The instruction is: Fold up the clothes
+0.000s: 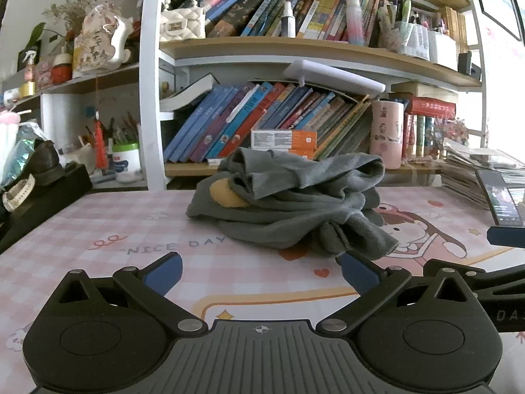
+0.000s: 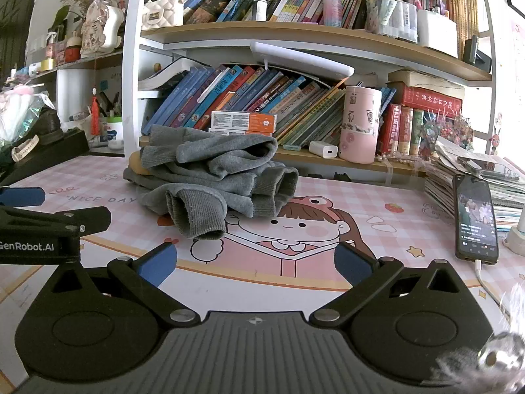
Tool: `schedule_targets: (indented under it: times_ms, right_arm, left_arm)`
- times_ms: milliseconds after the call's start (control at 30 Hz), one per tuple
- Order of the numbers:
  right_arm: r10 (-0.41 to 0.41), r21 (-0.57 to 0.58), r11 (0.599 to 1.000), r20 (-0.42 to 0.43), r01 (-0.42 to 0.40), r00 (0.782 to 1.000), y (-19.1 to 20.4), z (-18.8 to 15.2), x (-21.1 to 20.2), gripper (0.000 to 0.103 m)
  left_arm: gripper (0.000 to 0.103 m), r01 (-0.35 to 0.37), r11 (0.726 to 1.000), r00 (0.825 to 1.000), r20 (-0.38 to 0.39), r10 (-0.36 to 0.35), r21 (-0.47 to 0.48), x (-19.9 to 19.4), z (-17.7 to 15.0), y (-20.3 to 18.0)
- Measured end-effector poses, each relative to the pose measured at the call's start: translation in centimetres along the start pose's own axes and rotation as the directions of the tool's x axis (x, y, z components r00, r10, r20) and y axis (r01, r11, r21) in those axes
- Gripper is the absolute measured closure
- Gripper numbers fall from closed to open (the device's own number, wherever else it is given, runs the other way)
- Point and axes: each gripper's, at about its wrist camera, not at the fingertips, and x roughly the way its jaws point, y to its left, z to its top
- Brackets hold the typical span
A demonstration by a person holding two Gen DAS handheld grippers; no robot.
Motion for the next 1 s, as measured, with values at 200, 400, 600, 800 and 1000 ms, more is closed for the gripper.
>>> schedule_targets:
  times_ms: [200,400,600,800,1000]
  right_arm:
    - [-0.001,-0.004,1.000,0.001,0.001,1.000,0.01,0.00,0.04,0.000]
    - [-0.001,-0.005,1.000,0.001,0.001,1.000,-0.01,0.08,-0.02,0.000]
    - [-0.001,-0.005,1.000,0.002,0.001,1.000,0.04,0.04,-0.02,0.000]
    - [0.000,-0.005,1.000,0.002,0.000,1.000,0.06,0.08,-0.03,0.000]
    - [0.000,-0.005,1.000,0.001,0.000,1.000,0.10,0.13,-0.03,0.000]
  left_arm:
    - [0.000,0.002,1.000,1.000,-0.011,-0.002,-0.010,0.01,-0.05,0.20]
    - [0.000,-0.006,1.000,1.000,-0.012,0.006,-0.005,0.20,-0.03,-0.12]
    - [0.000,-0.005,1.000,1.000,-0.006,0.005,-0.006,0.14,-0.25,0.06]
    - [0.000,-0.004,1.000,1.000,-0.007,0.004,-0.005,0.17,-0.29,0.10]
    - [0.000,-0.007,1.000,1.000,-0.011,0.007,-0.009,0.16,-0.29,0.16]
